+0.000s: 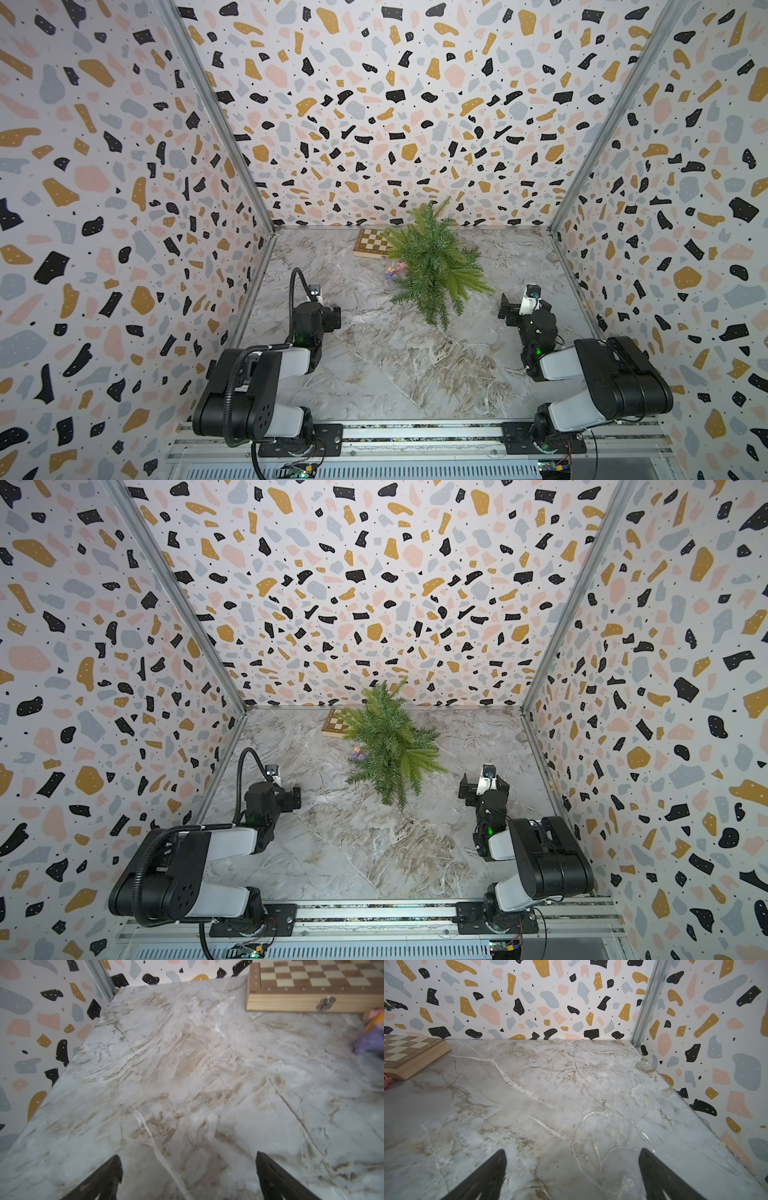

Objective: Remove string lights from the small christmas tree
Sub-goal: Reset both arms

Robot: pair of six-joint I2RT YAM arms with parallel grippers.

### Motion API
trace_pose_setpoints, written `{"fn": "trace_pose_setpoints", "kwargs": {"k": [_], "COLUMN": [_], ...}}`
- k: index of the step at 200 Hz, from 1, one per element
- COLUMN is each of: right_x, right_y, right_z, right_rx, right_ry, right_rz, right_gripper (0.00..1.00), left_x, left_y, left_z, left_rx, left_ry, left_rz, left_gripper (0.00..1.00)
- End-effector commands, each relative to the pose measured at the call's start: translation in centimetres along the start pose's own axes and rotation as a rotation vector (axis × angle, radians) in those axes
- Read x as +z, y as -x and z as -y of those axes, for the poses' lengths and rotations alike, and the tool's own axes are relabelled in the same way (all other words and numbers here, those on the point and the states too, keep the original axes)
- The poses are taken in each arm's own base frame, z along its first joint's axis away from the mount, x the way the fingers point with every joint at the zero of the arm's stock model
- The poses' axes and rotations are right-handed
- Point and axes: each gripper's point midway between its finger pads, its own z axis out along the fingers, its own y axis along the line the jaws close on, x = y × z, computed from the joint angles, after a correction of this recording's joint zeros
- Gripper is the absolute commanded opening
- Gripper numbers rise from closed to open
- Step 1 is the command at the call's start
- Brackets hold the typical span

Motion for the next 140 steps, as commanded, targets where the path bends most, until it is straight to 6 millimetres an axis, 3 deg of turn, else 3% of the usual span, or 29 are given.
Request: {"fn": "trace_pose_setpoints", "kwargs": {"k": [1, 140], "right_x": [0.03, 0.02], "right_y": [1.54, 1.53], "right_z": [0.29, 0.27], "right_rx": [0.006, 0.004], "right_ry": [-0.014, -0.013], "right_rz": [0.05, 0.05], "right_gripper": [0.99, 0.99], "left_x": [-0.04, -0.2], "left_y": [3.33, 3.29], "left_z": [-0.41, -0.47], "left_rx": [-0.037, -0.038], "left_ry": [0.011, 0.013], "left_rz": [0.099, 0.106], "left_gripper": [0.99, 0.99]}}
